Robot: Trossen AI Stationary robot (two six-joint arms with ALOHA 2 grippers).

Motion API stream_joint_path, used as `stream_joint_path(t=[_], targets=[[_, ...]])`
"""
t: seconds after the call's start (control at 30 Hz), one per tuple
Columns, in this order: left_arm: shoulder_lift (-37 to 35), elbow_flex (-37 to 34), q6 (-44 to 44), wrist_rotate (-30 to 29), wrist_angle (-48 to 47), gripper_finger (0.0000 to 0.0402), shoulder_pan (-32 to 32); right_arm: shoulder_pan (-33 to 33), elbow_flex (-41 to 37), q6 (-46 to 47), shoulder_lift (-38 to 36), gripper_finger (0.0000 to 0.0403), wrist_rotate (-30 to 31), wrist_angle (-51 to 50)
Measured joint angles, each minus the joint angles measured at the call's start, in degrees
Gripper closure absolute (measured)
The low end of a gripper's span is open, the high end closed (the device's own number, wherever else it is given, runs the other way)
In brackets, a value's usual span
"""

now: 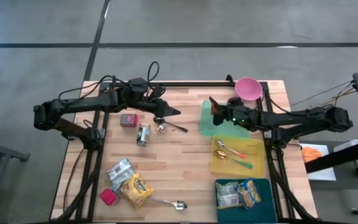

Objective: Pick & Place Food Item
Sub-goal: Put the orange seasoning pack into the green bin

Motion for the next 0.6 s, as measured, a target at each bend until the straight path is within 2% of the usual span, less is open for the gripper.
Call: stream_joint_path(t=[0.37, 0.6], targets=[[-0.4, 0.0, 0.4, 0.2, 0.0, 0.0223, -1.9, 0.5, 0.7, 2.3, 7.6, 0.0395, 4.4, 4.7], [-0.5, 0.0, 1.1, 0.2, 0.0, 0.0223, -3.1, 0.5, 0.5, 2.3, 9.8, 0.0395, 4.6, 6.3]])
